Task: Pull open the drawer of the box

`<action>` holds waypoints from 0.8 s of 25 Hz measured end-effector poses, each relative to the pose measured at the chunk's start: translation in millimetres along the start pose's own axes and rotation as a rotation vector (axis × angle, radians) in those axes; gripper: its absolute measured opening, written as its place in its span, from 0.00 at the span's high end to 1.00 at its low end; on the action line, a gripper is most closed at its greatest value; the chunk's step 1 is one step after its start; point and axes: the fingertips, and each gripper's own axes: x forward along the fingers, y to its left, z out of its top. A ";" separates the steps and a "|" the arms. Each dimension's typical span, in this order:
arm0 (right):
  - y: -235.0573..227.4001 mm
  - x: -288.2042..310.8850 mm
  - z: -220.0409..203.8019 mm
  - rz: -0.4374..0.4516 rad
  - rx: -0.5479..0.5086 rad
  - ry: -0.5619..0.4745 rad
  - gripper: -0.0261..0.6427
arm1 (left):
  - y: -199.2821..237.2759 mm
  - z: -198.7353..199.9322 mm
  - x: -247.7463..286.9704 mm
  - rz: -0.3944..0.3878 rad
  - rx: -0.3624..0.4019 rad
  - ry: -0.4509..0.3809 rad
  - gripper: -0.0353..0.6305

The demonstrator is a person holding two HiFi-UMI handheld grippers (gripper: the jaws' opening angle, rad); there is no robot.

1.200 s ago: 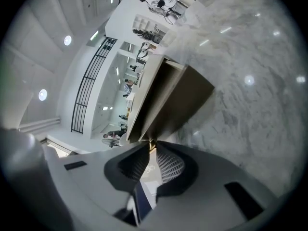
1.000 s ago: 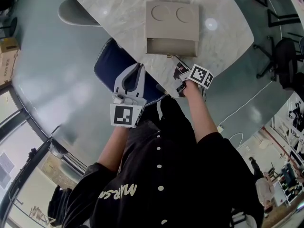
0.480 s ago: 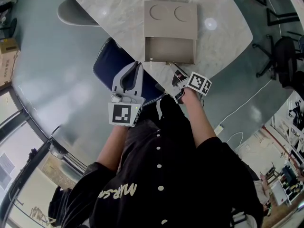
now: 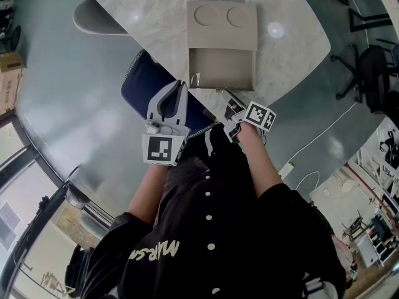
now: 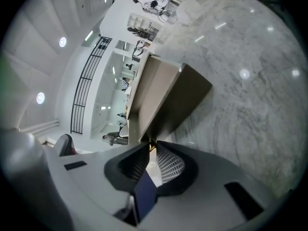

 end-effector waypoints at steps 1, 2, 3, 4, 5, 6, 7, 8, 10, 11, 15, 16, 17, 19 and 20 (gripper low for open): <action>-0.4 -0.8 -2.2 -0.001 0.001 0.003 0.91 | 0.1 -0.1 0.3 0.000 0.000 0.000 0.90; -1.0 -1.6 -4.4 -0.003 0.003 0.005 0.91 | 0.3 -0.3 0.5 0.000 0.000 0.001 0.90; -1.9 -2.3 -6.4 -0.004 0.005 0.006 0.91 | 0.6 -0.7 0.7 0.000 -0.001 0.003 0.90; -2.7 -3.0 -8.1 -0.006 0.008 0.006 0.91 | 0.9 -1.1 0.9 0.000 -0.002 0.004 0.90; -3.2 -3.6 -9.3 -0.007 0.012 0.005 0.91 | 1.2 -1.3 1.1 -0.001 -0.002 0.005 0.90; -3.4 -3.8 -10.0 -0.008 0.014 0.005 0.91 | 1.5 -1.3 1.4 -0.001 -0.002 0.005 0.90; -3.4 -3.9 -10.4 -0.009 0.016 0.005 0.91 | 1.8 -1.2 1.5 -0.002 -0.002 0.005 0.90; -2.9 -4.1 -10.8 -0.010 0.016 0.005 0.91 | 1.8 -1.0 1.4 -0.002 -0.002 0.005 0.90; -1.3 -5.7 -11.8 -0.008 0.018 0.006 0.91 | 1.0 0.0 0.7 -0.002 -0.003 0.004 0.90; -0.6 -6.5 -12.3 -0.007 0.019 0.006 0.91 | 0.5 0.3 0.4 -0.003 -0.003 0.003 0.90; -2.6 -7.6 -13.6 -0.012 0.021 0.009 0.91 | 0.0 -0.3 1.4 -0.004 -0.005 0.007 0.90; -3.2 -7.6 -13.6 -0.013 0.019 0.011 0.91 | -0.7 -0.5 1.6 -0.004 -0.007 0.010 0.90; -3.7 -7.6 -13.6 -0.014 0.016 0.014 0.91 | -1.1 -0.5 1.8 -0.004 -0.008 0.011 0.90; -4.3 -7.1 -13.7 -0.016 0.012 0.020 0.90 | -0.4 0.8 2.0 -0.003 -0.003 0.002 0.90; -4.2 -6.8 -13.9 -0.016 0.012 0.023 0.90 | 0.1 1.8 1.7 -0.002 0.000 -0.003 0.90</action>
